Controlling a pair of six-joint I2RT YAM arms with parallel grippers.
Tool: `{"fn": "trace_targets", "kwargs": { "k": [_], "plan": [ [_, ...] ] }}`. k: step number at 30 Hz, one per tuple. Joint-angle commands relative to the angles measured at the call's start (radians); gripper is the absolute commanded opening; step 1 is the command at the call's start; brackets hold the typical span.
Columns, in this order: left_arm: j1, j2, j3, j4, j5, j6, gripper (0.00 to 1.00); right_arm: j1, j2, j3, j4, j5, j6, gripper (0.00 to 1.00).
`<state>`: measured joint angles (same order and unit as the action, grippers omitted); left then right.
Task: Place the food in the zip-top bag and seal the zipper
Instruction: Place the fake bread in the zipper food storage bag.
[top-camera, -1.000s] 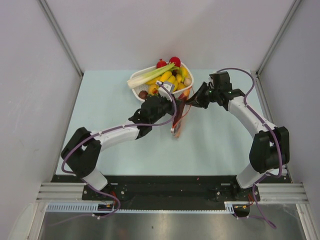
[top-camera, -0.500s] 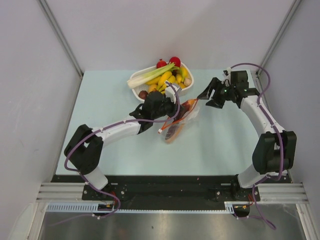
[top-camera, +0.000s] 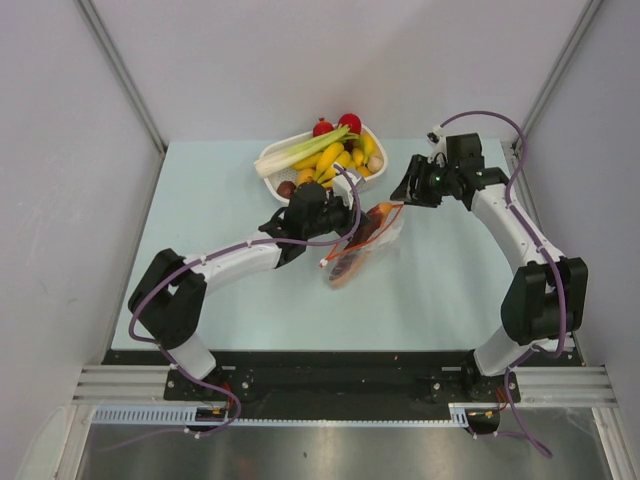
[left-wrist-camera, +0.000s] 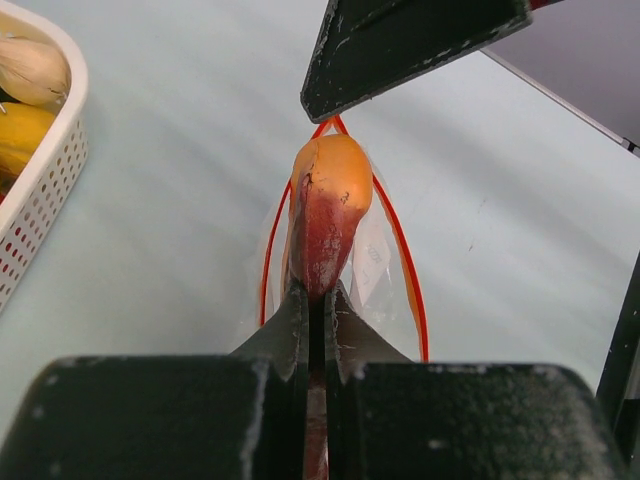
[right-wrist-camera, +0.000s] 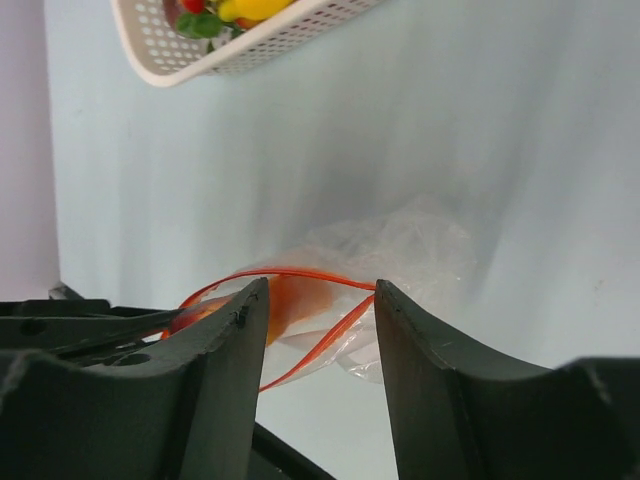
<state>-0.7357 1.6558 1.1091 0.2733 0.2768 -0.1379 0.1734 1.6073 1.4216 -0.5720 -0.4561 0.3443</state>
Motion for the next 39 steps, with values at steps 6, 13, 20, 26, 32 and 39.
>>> {"fn": "trace_targets", "kwargs": {
  "k": [6, 13, 20, 26, 32, 39],
  "plan": [
    [-0.004, -0.019, 0.040, 0.052, 0.036, 0.017, 0.00, -0.029, 0.014, 0.036, -0.069, 0.028, -0.030, 0.51],
    [-0.004, -0.025, 0.032, 0.052, 0.047, 0.017, 0.00, -0.034, 0.003, 0.039, -0.089, 0.050, -0.024, 0.74],
    [-0.004, -0.030, 0.029, 0.061, 0.048, 0.017, 0.00, 0.000, 0.014, 0.028, -0.127, 0.040, -0.064, 0.54],
    [-0.004, -0.027, 0.040, 0.067, 0.048, 0.008, 0.00, 0.009, 0.028, 0.017, -0.147, 0.076, -0.065, 0.53],
    [-0.010, -0.030, 0.035, 0.052, 0.091, 0.041, 0.00, 0.003, 0.046, 0.011, -0.147, 0.065, -0.048, 0.39],
    [-0.041, -0.001, 0.077, -0.089, 0.084, 0.127, 0.00, -0.006, -0.010, 0.013, -0.098, -0.081, 0.041, 0.00]
  ]
}}
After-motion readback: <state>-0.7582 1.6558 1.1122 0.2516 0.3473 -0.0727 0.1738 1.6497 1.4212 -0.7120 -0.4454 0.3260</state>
